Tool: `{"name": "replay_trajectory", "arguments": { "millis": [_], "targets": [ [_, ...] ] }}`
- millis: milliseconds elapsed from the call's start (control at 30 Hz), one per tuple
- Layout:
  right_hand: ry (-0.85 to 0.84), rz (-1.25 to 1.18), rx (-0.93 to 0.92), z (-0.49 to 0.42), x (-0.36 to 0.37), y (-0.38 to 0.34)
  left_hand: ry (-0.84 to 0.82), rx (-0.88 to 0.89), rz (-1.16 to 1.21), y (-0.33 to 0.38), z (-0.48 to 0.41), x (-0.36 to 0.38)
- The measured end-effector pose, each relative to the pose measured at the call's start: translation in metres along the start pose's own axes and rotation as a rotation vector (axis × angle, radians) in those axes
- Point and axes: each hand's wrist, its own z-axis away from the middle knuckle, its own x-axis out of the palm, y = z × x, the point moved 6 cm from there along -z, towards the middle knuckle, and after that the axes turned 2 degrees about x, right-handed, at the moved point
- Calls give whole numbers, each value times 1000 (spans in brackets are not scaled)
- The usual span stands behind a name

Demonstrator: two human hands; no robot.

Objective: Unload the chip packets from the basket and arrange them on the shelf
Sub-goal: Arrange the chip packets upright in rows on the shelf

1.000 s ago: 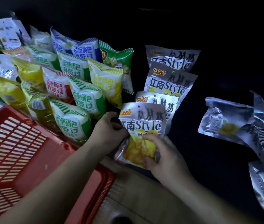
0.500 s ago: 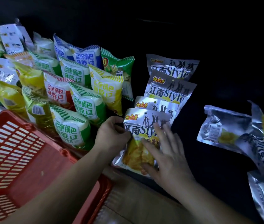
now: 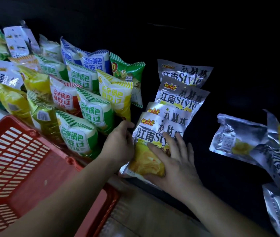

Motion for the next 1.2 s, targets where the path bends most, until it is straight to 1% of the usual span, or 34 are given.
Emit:
{"name": "replay_trajectory", "arguments": {
  "millis": [67, 100, 133, 167, 233, 267, 367, 400, 467, 533, 600, 667, 767, 833, 900, 1000, 1100, 1200],
  "targets": [
    [13, 26, -11, -2, -1, -5, 99, 162, -236, 17, 9, -4],
    [6, 19, -22, -3, -1, -7, 109, 232, -270, 28, 15, -3],
    [-3, -14, -38, -5, -2, -8, 67, 277, -249, 37, 22, 1],
    [-5, -79, -55, -6, -4, -6, -11, 294, -208, 42, 29, 8],
    [61, -258, -69, -5, -14, 2, -181, 270, -196, 44, 40, 28],
    [101, -321, -68, -2, -19, 8, -234, 249, -211, 43, 43, 36],
    [174, -378, -85, 10, -29, 20, -289, 186, -235, 42, 42, 46],
    [174, -402, -75, 14, -31, 25, -313, 184, -271, 42, 41, 47],
    [122, -490, -1, 19, -32, 36, -348, 209, -349, 41, 39, 48],
    [76, -582, 112, 20, -32, 50, -369, 218, -373, 36, 39, 49],
    [107, -641, 202, 16, -34, 62, -382, 217, -344, 32, 41, 50],
    [137, -697, 270, 8, -40, 67, -325, 238, -316, 32, 41, 50],
    [133, -706, 330, -15, -55, 67, -167, 299, -346, 34, 43, 51],
    [81, -667, 381, -37, -65, 69, -94, 310, -352, 40, 42, 54],
    [20, -697, 406, -58, -70, 70, -57, 303, -326, 41, 38, 55],
    [35, -753, 368, -75, -77, 66, -28, 316, -279, 38, 34, 56],
    [36, -718, 303, -82, -82, 56, -8, 301, -254, 38, 33, 58],
    [0, -663, 246, -84, -87, 45, -2, 267, -237, 39, 27, 61]
  ]
}}
